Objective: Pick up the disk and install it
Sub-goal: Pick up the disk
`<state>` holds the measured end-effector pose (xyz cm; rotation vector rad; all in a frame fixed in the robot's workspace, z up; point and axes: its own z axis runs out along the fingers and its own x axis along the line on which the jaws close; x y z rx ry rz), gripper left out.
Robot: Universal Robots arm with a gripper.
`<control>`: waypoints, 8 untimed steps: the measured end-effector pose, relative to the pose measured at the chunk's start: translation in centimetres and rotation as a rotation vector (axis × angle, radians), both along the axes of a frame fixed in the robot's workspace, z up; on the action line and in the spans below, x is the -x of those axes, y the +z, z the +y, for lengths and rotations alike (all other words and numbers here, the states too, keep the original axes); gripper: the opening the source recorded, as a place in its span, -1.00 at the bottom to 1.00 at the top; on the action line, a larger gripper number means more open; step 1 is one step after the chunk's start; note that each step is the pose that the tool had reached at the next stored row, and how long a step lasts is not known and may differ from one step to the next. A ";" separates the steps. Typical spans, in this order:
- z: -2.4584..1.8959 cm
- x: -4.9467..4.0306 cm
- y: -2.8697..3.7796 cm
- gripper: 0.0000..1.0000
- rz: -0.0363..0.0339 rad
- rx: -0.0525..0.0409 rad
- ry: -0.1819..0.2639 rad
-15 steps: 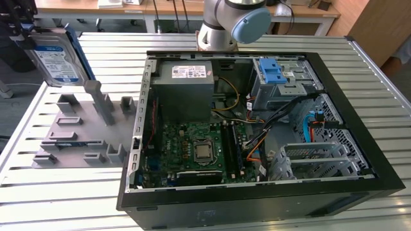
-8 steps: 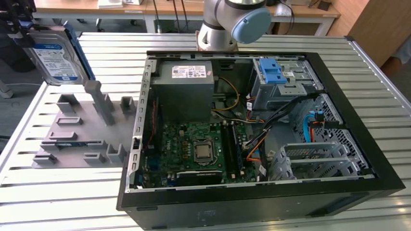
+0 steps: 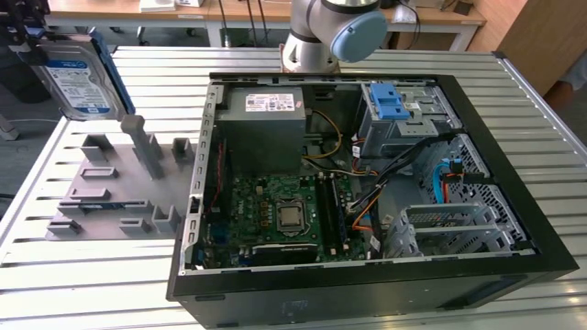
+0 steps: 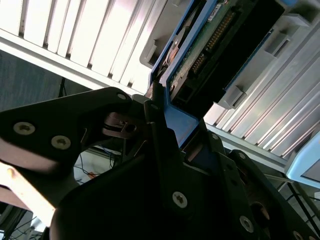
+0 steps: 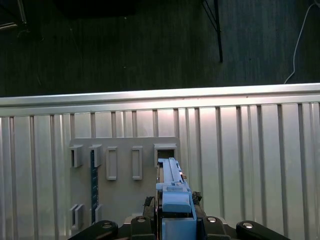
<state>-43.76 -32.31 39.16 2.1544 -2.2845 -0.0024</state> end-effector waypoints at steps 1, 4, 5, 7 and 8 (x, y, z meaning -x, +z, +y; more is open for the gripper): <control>0.00 0.00 0.05 -0.27 0.0000 0.0000 0.000; 0.00 0.00 0.20 -0.27 -0.0001 0.0000 0.000; 0.00 0.00 0.24 -0.27 0.0000 0.0000 0.000; 0.00 0.00 0.34 -0.27 0.0001 0.0001 0.000; 0.00 0.00 0.38 -0.27 0.0000 0.0000 0.000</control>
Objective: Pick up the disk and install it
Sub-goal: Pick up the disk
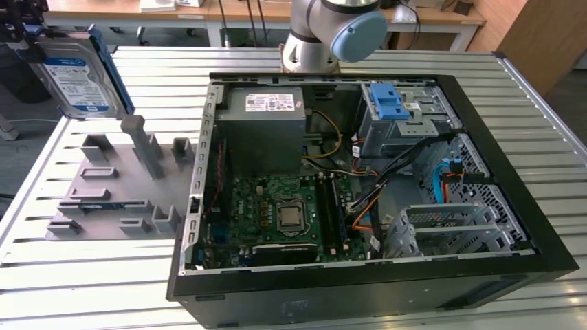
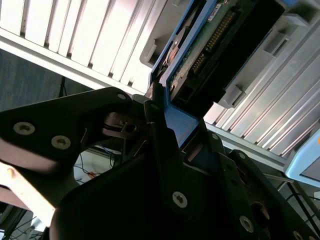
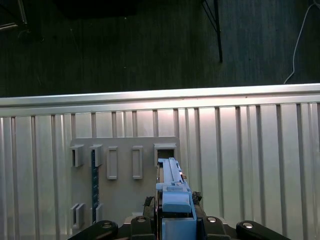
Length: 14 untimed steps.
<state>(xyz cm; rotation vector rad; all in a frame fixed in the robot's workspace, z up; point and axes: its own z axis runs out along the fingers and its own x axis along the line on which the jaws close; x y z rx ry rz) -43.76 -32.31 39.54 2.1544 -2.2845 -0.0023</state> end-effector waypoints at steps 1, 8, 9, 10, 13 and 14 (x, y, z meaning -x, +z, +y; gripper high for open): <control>0.00 0.00 0.04 -0.27 0.0000 0.0000 0.000; 0.00 0.00 0.48 -0.27 0.0001 0.0000 0.000; 0.00 0.00 0.56 -0.27 0.0000 0.0000 0.000; 0.00 0.00 0.64 -0.27 0.0000 0.0000 0.000; 0.00 0.00 0.89 -0.27 0.0001 0.0000 0.000; 0.00 0.00 0.97 -0.27 0.0000 0.0000 0.000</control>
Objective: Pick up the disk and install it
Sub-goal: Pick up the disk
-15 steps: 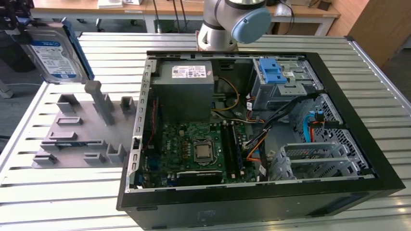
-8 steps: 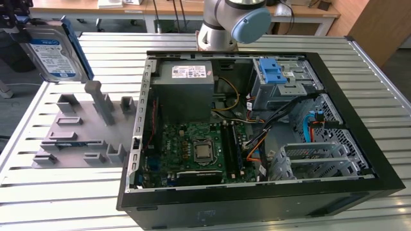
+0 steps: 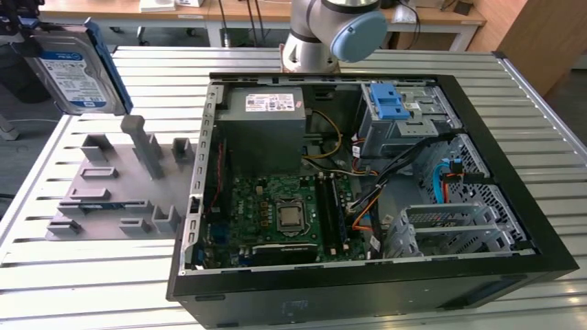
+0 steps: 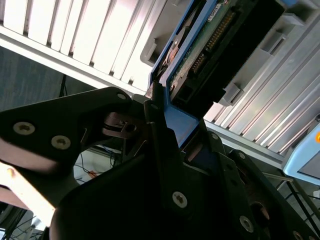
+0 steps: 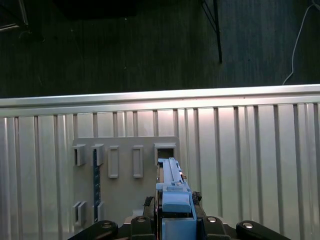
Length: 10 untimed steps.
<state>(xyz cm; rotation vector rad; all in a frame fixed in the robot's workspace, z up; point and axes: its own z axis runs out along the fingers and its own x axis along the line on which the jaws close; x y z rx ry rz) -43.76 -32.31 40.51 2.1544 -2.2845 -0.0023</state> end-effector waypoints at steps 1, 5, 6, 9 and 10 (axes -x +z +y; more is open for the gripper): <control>0.00 0.00 0.06 -0.27 -0.0001 0.0000 0.000; 0.00 0.00 0.31 -0.27 0.0001 0.0000 0.000; 0.00 0.00 0.39 -0.27 0.0001 0.0000 0.000; 0.00 0.00 0.59 -0.27 0.0000 0.0000 0.000; 0.00 0.00 0.64 -0.27 0.0001 0.0000 0.000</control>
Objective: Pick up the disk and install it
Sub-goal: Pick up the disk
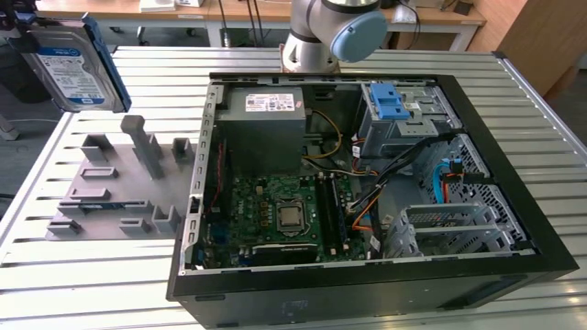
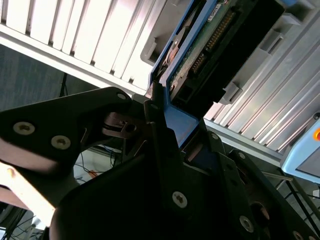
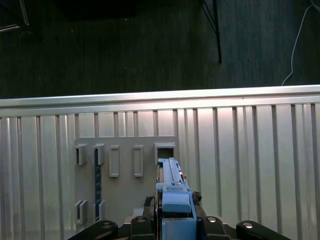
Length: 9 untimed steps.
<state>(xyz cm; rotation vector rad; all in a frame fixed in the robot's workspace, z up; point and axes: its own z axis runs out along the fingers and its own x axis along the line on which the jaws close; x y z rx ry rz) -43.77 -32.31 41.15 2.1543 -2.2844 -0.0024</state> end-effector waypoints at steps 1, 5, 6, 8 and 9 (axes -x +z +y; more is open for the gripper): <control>0.00 0.00 0.04 -0.27 0.0000 0.0000 0.000; 0.00 0.00 0.16 -0.27 -0.0001 0.0000 0.000; 0.00 0.00 0.20 -0.27 0.0000 0.0000 0.000; 0.00 0.00 0.28 -0.27 0.0000 0.0000 0.000; 0.00 0.00 0.33 -0.27 0.0000 0.0000 0.000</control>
